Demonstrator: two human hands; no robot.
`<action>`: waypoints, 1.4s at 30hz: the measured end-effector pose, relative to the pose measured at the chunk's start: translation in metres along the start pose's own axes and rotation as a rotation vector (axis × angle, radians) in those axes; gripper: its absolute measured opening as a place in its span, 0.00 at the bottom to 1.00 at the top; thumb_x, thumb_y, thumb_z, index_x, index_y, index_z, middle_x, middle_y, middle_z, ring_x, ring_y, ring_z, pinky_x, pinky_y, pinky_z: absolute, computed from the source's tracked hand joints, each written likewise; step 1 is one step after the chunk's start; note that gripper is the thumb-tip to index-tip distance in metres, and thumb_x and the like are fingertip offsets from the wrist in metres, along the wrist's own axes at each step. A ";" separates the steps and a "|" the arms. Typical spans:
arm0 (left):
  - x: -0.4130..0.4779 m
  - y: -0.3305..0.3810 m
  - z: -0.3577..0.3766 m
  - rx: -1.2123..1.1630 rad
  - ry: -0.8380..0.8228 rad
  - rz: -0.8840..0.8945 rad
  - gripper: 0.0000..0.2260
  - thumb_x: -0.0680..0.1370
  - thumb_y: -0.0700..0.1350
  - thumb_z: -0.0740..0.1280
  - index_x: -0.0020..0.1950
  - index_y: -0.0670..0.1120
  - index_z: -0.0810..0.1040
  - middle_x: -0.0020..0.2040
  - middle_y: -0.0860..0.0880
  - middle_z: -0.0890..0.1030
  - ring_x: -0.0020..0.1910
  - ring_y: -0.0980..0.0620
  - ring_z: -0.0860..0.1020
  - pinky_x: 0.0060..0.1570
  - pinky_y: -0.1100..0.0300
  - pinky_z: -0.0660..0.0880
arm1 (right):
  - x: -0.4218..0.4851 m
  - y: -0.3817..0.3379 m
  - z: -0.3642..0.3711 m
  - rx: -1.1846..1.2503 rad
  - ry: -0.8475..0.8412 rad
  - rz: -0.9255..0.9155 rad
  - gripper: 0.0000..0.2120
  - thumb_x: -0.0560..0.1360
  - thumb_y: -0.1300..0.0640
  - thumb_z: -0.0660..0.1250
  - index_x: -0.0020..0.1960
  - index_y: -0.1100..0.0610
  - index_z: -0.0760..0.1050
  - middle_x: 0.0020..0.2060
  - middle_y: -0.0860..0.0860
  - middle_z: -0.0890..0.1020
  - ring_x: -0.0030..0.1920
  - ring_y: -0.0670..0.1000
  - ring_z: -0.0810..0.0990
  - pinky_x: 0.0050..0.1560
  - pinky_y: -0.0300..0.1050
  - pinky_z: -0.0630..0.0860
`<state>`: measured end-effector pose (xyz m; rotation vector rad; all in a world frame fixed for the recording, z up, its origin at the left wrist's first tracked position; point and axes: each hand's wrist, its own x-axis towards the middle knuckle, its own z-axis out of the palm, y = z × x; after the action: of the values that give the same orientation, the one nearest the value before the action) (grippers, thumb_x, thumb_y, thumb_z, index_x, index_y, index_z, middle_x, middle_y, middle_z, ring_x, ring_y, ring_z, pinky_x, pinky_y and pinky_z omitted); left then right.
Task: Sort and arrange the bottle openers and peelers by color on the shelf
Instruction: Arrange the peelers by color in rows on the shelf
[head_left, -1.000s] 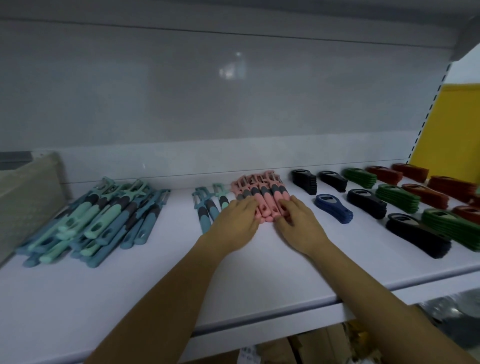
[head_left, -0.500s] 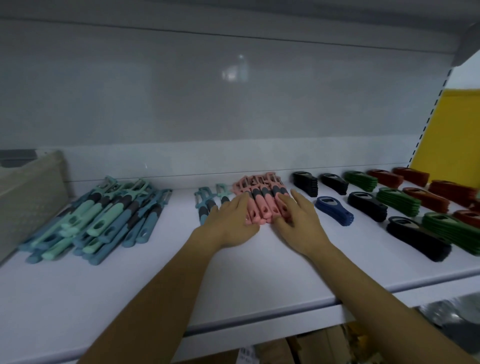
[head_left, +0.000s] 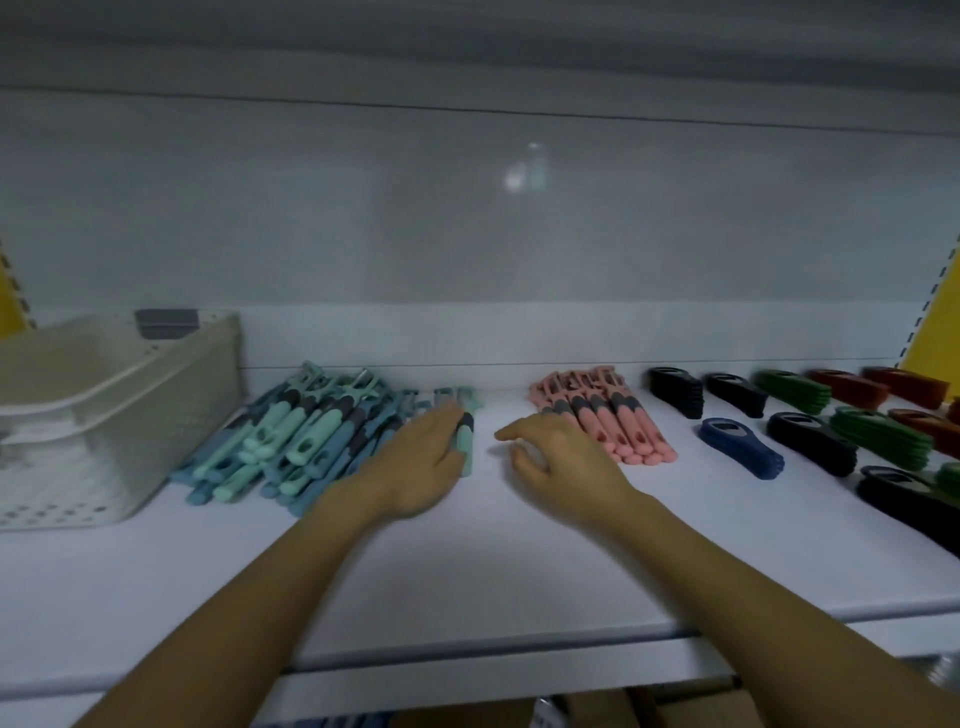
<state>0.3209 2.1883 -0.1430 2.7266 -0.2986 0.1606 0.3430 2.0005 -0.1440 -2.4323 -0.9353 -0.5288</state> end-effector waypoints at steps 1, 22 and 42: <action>-0.006 -0.006 -0.005 0.028 0.031 0.021 0.22 0.76 0.50 0.51 0.68 0.42 0.64 0.66 0.44 0.70 0.66 0.43 0.68 0.62 0.56 0.64 | 0.004 -0.008 0.006 0.016 -0.039 -0.025 0.15 0.78 0.58 0.57 0.63 0.54 0.74 0.59 0.50 0.78 0.59 0.51 0.73 0.56 0.38 0.66; -0.031 -0.069 -0.034 0.645 0.185 -0.079 0.17 0.81 0.46 0.54 0.69 0.50 0.69 0.71 0.53 0.66 0.69 0.51 0.65 0.70 0.51 0.55 | 0.037 -0.041 0.042 -0.146 -0.302 -0.234 0.18 0.77 0.59 0.57 0.65 0.54 0.72 0.61 0.53 0.76 0.60 0.55 0.74 0.59 0.49 0.69; -0.040 -0.044 -0.023 0.495 0.054 0.199 0.30 0.74 0.67 0.45 0.72 0.58 0.62 0.55 0.51 0.75 0.54 0.51 0.70 0.53 0.58 0.63 | 0.029 -0.036 0.041 0.115 0.047 0.042 0.14 0.79 0.61 0.57 0.61 0.60 0.75 0.66 0.55 0.71 0.66 0.53 0.69 0.62 0.35 0.60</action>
<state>0.2908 2.2447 -0.1439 3.1666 -0.5823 0.4106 0.3451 2.0619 -0.1526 -2.3219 -0.8696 -0.5008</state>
